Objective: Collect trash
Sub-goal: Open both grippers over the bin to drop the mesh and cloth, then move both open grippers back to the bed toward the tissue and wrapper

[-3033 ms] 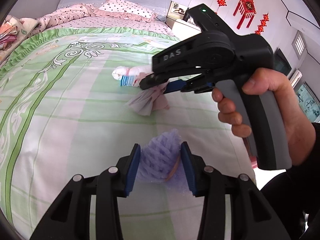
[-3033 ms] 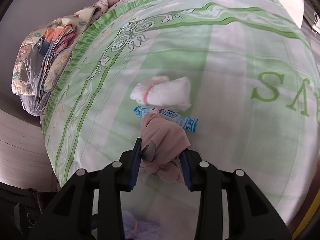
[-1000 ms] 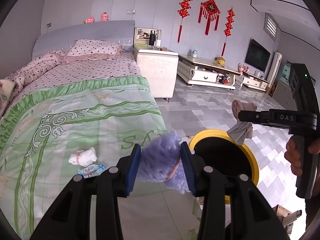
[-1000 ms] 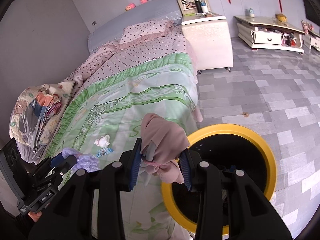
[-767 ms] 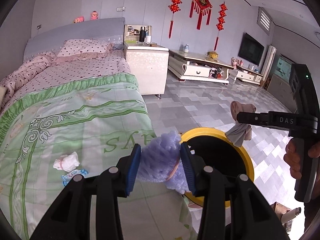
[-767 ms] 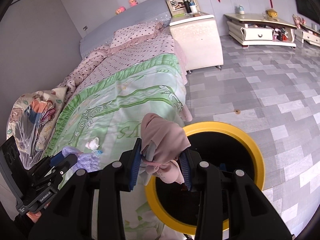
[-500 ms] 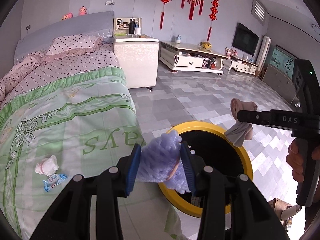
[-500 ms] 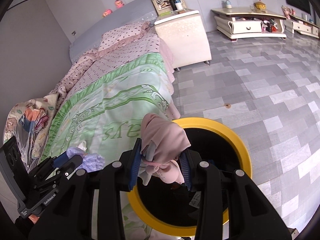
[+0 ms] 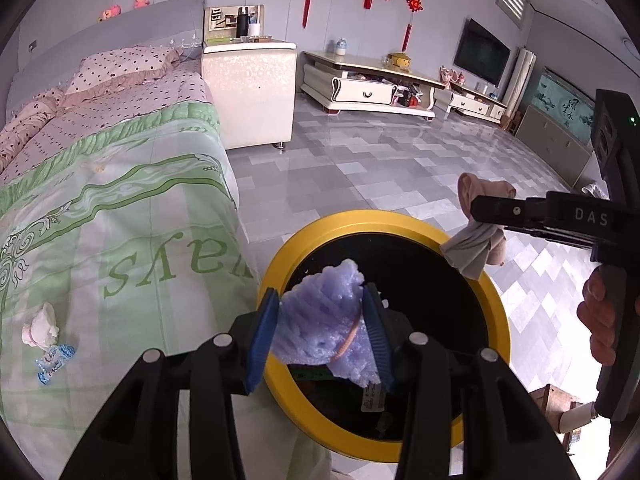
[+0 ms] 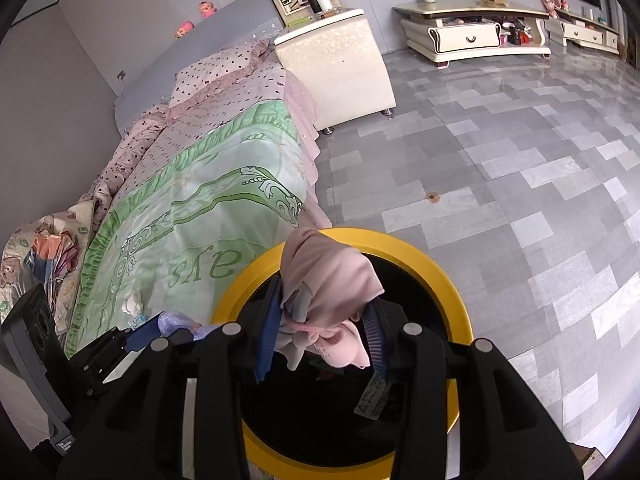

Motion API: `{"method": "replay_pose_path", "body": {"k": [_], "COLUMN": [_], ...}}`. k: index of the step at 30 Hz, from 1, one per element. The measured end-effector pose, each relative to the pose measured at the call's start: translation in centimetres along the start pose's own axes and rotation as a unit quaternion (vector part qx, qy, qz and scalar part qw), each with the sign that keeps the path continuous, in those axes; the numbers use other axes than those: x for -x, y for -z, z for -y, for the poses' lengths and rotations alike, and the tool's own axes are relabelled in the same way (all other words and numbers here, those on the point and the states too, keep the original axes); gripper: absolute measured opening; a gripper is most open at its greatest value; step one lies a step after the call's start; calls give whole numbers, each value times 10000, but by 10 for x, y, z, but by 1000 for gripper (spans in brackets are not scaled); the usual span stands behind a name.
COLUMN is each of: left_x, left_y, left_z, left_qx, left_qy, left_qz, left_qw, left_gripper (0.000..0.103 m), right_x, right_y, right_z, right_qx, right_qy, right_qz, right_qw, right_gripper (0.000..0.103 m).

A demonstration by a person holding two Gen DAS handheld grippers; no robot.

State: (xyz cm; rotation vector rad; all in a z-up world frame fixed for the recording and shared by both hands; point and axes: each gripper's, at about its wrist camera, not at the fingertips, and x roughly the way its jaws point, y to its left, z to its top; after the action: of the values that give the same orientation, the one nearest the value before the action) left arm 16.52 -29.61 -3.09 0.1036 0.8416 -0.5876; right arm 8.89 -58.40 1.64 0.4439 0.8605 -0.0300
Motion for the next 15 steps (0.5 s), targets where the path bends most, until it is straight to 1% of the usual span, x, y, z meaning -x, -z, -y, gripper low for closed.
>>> {"method": "replay_pose_path", "body": {"k": [3,4,5,7,8,9,10,11,12,15], "left_x": [-5,-6,-6,-6,-4,-2,0,1,2,3], "left_y": [0,0,1,2,2,2,2,2,2,2], "left_z": [0,1,2,2,1,-1,-4,-7,-11,-23], "left_qx": [10,6,8,22,69,128,200,271,333,395], "left_qy": [17,17,19,2,-23,-13,1,3,-21,-153], "left_qz": [-57,-76,-88,-95,-52,-8,10,14,27,30], "left_qw": [10000,10000,10000,10000,10000,9999,9998,9996,9994,9991], "left_gripper": [42,43,44,55,64,68,70,74,76,77], "right_x": [-2,-2,-1,1,2,5,7,9,11,15], "right_y": [-1,-2,-2,-3,-3,-4,-4,-4,-4,-2], "right_z": [5,8,10,13,14,15,16,18,16,13], "right_qx": [-114,-153,-209,-298,-318,-342,-367,-391,-401,-345], "right_qy": [-22,-10,-23,-33,-16,-9,-18,-33,-43,-96], "right_qz": [16,38,60,82,105,138,160,178,194,201], "right_qw": [9999,9999,9998,9995,9994,9993,9992,9991,9990,9992], "right_gripper": [40,44,50,54,54,54,54,54,54,54]}}
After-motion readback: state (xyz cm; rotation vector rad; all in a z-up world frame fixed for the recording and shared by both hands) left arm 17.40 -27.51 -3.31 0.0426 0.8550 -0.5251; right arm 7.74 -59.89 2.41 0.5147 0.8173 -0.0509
